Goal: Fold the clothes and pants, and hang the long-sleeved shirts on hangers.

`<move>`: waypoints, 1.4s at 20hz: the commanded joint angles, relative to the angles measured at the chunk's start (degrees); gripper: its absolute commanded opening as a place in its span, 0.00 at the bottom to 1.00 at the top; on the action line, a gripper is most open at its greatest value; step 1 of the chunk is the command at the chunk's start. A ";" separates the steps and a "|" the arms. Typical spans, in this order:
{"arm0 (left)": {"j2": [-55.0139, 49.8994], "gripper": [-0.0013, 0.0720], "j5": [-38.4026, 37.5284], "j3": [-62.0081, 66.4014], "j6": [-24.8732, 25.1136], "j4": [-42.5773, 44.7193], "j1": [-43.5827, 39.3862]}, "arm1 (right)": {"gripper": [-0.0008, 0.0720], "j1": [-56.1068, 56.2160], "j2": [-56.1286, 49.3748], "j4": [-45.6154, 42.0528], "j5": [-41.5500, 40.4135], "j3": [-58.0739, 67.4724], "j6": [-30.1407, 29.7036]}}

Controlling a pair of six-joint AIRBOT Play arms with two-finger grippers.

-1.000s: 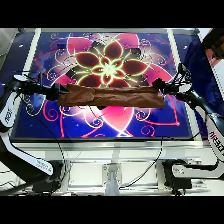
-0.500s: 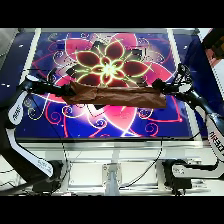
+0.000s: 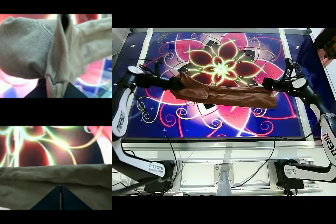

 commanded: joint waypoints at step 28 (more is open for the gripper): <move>15.80 0.04 10.64 0.04 -5.88 -9.14 -13.79 | 0.02 29.11 -32.00 -8.63 4.26 30.27 13.70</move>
